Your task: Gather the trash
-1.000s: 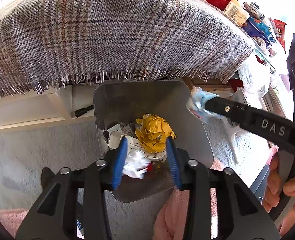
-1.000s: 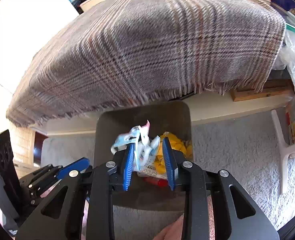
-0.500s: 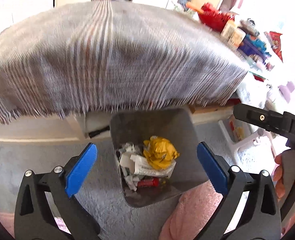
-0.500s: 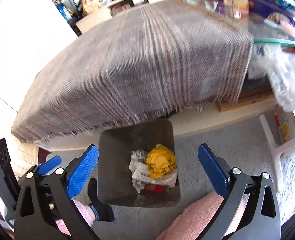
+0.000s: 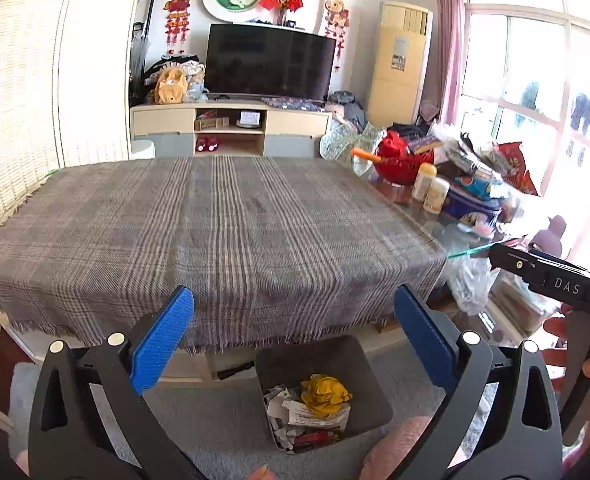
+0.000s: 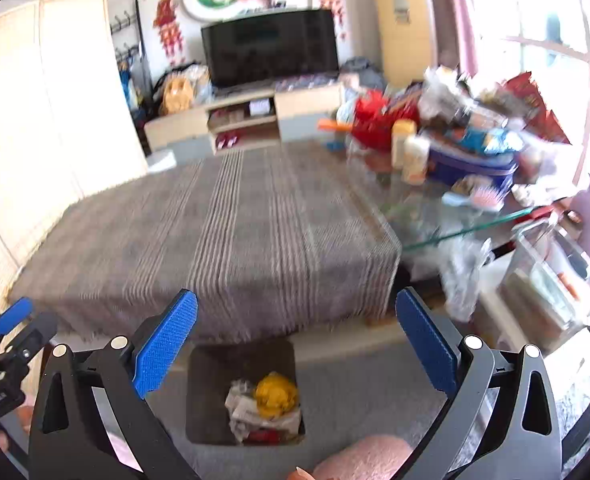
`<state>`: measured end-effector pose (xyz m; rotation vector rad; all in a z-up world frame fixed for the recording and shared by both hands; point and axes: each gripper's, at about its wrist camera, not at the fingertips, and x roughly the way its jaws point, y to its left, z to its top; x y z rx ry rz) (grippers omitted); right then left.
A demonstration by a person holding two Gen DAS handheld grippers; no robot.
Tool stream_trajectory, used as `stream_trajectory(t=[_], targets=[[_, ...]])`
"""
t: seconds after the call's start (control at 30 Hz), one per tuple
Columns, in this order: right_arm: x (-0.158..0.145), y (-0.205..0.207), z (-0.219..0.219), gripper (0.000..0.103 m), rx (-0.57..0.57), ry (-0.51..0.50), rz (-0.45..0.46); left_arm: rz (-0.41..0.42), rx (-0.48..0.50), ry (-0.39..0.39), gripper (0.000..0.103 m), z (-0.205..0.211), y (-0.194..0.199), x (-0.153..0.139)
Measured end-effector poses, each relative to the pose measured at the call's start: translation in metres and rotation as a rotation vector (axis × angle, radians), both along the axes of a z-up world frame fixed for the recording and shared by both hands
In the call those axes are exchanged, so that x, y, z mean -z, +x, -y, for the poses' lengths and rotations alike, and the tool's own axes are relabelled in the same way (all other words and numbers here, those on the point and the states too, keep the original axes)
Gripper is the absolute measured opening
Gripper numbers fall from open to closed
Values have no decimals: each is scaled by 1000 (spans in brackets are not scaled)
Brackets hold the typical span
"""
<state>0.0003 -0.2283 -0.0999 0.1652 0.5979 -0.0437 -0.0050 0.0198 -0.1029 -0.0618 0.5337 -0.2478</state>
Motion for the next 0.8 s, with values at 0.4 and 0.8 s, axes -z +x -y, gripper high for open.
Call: stream_trajectory(t=[0.4,0.8], targets=[[-69,-52,5,100,51,-100,220,90,-25,17,95,-11,-41,-65],[-80,-66,-5,100,51,-152,250,155,-19,48,95,-4,-56,-80]])
